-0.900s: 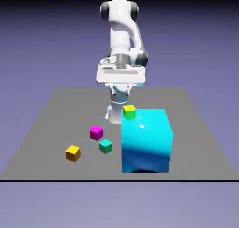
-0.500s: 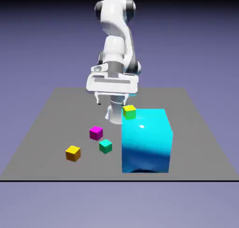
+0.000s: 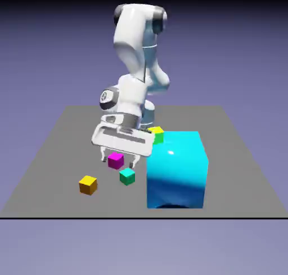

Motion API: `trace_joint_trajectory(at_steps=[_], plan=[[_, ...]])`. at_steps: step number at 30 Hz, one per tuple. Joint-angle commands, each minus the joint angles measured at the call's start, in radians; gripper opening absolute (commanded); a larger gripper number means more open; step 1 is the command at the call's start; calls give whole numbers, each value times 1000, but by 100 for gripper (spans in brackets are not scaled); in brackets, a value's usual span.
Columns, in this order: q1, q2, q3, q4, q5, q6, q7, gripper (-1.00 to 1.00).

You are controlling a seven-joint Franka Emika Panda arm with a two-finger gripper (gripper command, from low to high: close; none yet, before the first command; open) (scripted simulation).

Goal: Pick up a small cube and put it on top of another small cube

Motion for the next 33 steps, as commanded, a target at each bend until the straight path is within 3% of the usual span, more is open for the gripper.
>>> trace_joint_trajectory(at_steps=[1, 10, 22, 33], plan=[[11, 27, -20, 15, -44, 4, 25, 0], [79, 258, -137, 78, -435, 81, 209, 0], [28, 223, -288, -213, -911, 543, 221, 0], [-297, 250, 28, -221, -824, 423, 97, 0]])
